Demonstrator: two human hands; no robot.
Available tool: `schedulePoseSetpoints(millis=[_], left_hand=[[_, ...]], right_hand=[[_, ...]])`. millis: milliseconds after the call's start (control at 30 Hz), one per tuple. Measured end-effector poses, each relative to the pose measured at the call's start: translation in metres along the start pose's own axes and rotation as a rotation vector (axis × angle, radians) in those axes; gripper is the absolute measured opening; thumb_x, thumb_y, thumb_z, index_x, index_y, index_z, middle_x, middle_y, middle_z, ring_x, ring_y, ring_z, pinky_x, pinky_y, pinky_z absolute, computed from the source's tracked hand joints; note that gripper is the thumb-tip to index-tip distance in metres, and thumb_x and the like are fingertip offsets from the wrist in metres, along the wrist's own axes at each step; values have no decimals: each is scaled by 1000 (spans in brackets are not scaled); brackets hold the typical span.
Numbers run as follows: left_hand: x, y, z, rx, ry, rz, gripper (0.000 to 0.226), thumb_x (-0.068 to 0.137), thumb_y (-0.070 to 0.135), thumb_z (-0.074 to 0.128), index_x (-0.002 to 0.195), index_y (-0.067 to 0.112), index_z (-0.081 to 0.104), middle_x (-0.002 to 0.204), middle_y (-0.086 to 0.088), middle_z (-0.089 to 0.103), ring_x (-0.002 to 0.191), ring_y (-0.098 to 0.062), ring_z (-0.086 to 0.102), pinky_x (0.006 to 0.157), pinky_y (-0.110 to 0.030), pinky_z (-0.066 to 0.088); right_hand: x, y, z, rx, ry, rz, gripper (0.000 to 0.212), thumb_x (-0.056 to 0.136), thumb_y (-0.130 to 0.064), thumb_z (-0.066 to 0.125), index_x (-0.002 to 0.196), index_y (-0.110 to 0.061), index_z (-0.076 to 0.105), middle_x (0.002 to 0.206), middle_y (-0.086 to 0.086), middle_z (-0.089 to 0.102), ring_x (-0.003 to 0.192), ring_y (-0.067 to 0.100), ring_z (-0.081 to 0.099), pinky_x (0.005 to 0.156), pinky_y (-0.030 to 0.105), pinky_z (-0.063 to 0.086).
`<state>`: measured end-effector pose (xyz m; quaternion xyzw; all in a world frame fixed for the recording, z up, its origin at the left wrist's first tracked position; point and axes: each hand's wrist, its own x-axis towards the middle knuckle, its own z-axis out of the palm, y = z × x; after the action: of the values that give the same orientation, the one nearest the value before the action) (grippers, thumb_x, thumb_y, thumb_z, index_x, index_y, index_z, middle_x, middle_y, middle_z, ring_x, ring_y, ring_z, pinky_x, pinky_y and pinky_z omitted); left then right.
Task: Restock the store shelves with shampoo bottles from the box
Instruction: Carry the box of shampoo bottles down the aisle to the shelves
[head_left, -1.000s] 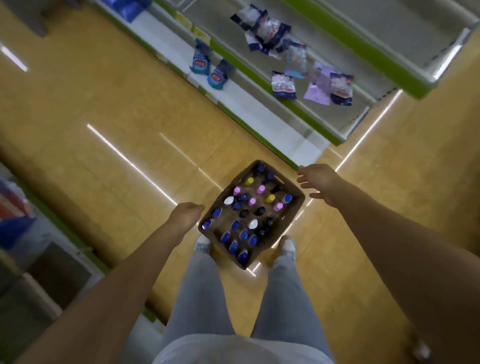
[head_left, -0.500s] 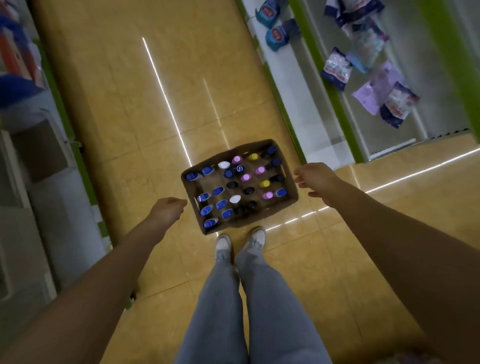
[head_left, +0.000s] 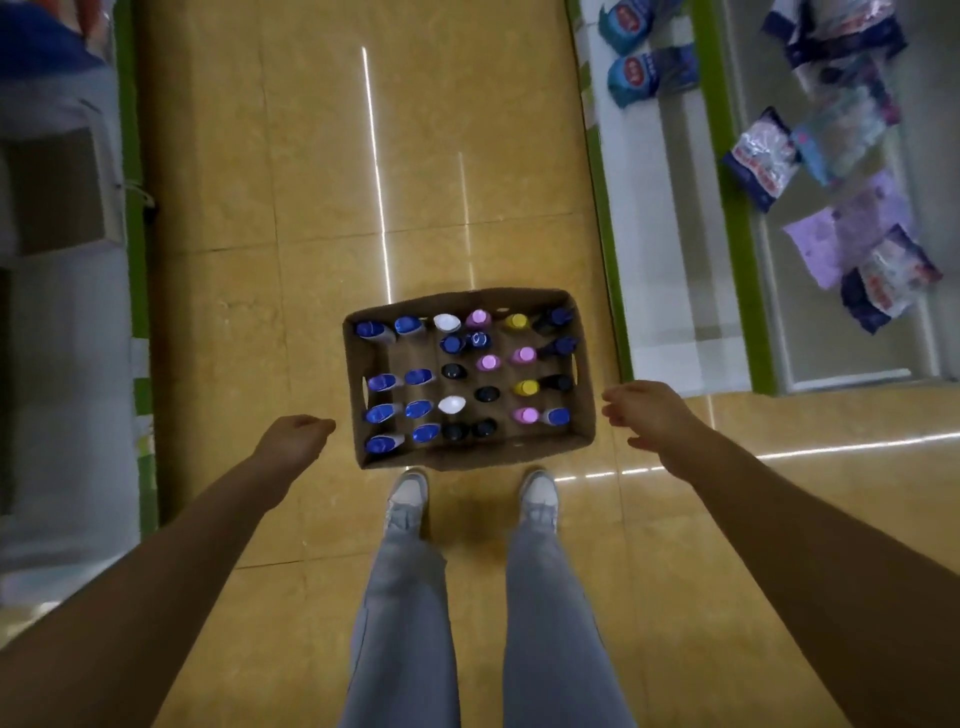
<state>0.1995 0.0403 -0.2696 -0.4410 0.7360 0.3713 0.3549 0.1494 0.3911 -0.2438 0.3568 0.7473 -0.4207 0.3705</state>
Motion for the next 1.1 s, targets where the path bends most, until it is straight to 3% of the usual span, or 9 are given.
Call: schedulePoseSetpoints(millis=[100, 200, 267, 367, 600, 667, 800, 900, 1100], left_hand=[[31, -12, 29, -18, 22, -44, 40, 97, 25, 49, 129, 2, 51, 132, -17, 53, 120, -33, 49, 91, -38, 36], [63, -23, 52, -19, 48, -56, 38, 97, 25, 50, 127, 2, 54, 131, -17, 54, 118, -33, 50, 91, -39, 38], [88, -27, 64, -20, 77, -28, 38, 96, 26, 51, 126, 3, 54, 130, -17, 54, 113, -31, 51, 89, -38, 39], [131, -36, 83, -8, 141, 2, 45, 94, 30, 52, 132, 6, 50, 134, -16, 52, 120, -33, 49, 89, -37, 40], [230, -59, 109, 54, 278, -44, 68, 92, 32, 58, 147, 7, 26, 144, -22, 39, 127, -40, 43, 93, -44, 42], [255, -66, 111, 36, 281, -47, 74, 90, 34, 61, 148, 7, 24, 146, -23, 37, 128, -41, 41, 95, -46, 41], [292, -79, 116, -53, 275, -29, 75, 88, 34, 64, 148, 12, 24, 147, -20, 37, 129, -39, 42, 98, -47, 42], [309, -83, 123, -109, 295, 13, 66, 89, 26, 63, 146, 13, 32, 137, -17, 49, 115, -34, 54, 87, -44, 49], [329, -83, 132, -96, 289, 49, 27, 86, 3, 55, 113, 6, 58, 87, -9, 62, 74, -22, 56, 62, -34, 46]], right_hand=[[38, 18, 2, 6, -14, 21, 7, 95, -22, 53, 92, -17, 58, 116, 16, 62, 111, 33, 57, 94, 45, 48], [80, 35, 9, 4, 26, 55, 14, 94, -18, 54, 80, -18, 58, 115, 20, 63, 111, 37, 58, 100, 51, 47], [111, 46, 17, 8, 57, 54, 10, 95, -20, 55, 93, -13, 62, 114, 18, 62, 111, 37, 58, 101, 52, 47], [163, 62, 33, 4, 115, 51, 30, 94, -23, 58, 120, -9, 59, 119, 13, 60, 114, 33, 55, 102, 50, 45], [263, 86, 74, -91, 226, 0, 56, 88, -24, 66, 138, -9, 47, 132, 13, 54, 114, 30, 52, 87, 33, 41], [285, 91, 85, -109, 225, 8, 59, 87, -26, 66, 140, -10, 45, 133, 13, 55, 117, 34, 54, 89, 36, 45], [318, 104, 106, -174, 250, 2, 43, 86, -28, 66, 124, -10, 56, 108, 14, 64, 93, 33, 60, 84, 43, 51], [332, 108, 113, -188, 289, -15, 31, 89, -23, 64, 117, -10, 60, 101, 14, 63, 89, 32, 57, 80, 37, 45], [355, 110, 101, -218, 298, 27, 16, 87, -17, 60, 96, -7, 68, 89, 18, 68, 84, 38, 64, 81, 49, 56]])
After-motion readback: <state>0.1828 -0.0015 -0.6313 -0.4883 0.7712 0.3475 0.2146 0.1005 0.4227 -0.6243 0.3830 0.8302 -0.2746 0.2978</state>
